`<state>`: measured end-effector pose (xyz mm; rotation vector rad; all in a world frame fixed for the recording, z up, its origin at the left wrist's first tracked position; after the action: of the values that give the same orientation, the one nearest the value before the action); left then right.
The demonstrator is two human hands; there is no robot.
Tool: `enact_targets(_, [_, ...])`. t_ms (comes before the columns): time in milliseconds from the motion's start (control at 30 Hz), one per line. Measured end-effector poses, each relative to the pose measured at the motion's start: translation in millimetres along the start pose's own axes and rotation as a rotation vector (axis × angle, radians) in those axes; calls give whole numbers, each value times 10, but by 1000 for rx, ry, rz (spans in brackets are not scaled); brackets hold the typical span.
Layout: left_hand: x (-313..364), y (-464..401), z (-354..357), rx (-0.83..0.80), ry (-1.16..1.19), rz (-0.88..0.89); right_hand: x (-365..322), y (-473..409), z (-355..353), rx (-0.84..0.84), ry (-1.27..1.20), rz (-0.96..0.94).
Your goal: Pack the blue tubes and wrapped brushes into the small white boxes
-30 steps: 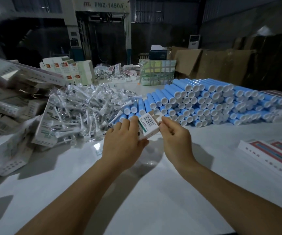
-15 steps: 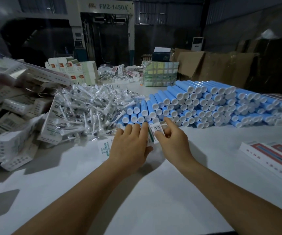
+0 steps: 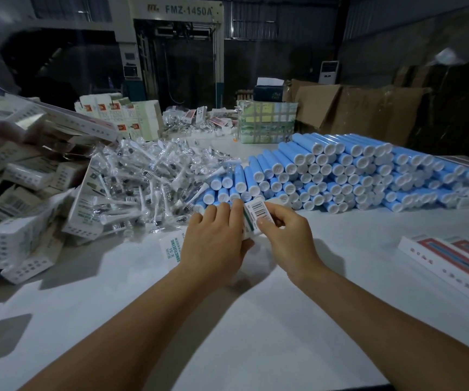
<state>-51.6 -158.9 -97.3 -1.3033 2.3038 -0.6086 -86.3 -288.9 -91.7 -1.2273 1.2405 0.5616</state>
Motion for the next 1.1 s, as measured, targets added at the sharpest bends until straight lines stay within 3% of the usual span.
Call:
enact_targets(133, [-14, -30, -19, 12, 75, -51, -16, -64, -82, 203, 215, -93])
enact_targets(200, [-19, -38, -32, 24, 111, -66, 1, -106, -134, 280, -14, 49])
enact_targets(233, [-16, -38, -33, 26, 118, -67, -1, -117, -129, 234, -253, 170])
enact_targets(300, [-7, -32, -32, 26, 102, -54, 20, -111, -73, 20, -758, 417])
enact_targets(333, [-4, -31, -33, 26, 93, -46, 24, -102, -50, -71, -895, 487])
enact_targets(467, [19, -25, -58, 22, 111, -2, 60, -125, -9, -149, -1040, 409])
enact_targets(600, [84, -8, -48, 9, 119, 32, 99, -134, -42, -50, -817, 281])
enact_targets(767, [98, 9, -54, 13, 145, 56, 53, -32, -92, 53, 84, -133])
enact_targets(867, [87, 13, -64, 33, 125, 72, 36, 18, -52, 40, 352, -286])
enact_targets(1000, [26, 39, -47, 6, 72, 101, 32, 50, -30, -112, 374, -148])
enact_targets(1033, [13, 42, -41, 4, 69, 99, 16, 61, -19, -136, 288, -78])
enact_targets(1100, [0, 37, -45, 7, 62, 81, -22, 32, -10, -151, -118, 112])
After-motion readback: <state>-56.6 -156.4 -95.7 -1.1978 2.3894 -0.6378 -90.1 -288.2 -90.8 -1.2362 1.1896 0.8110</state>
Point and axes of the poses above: each hand's wrist, its own y-axis away from the middle knuckle, its own z-axis out of the palm, x = y × z, the point moved 1 cm from there along -y, towards the middle knuckle
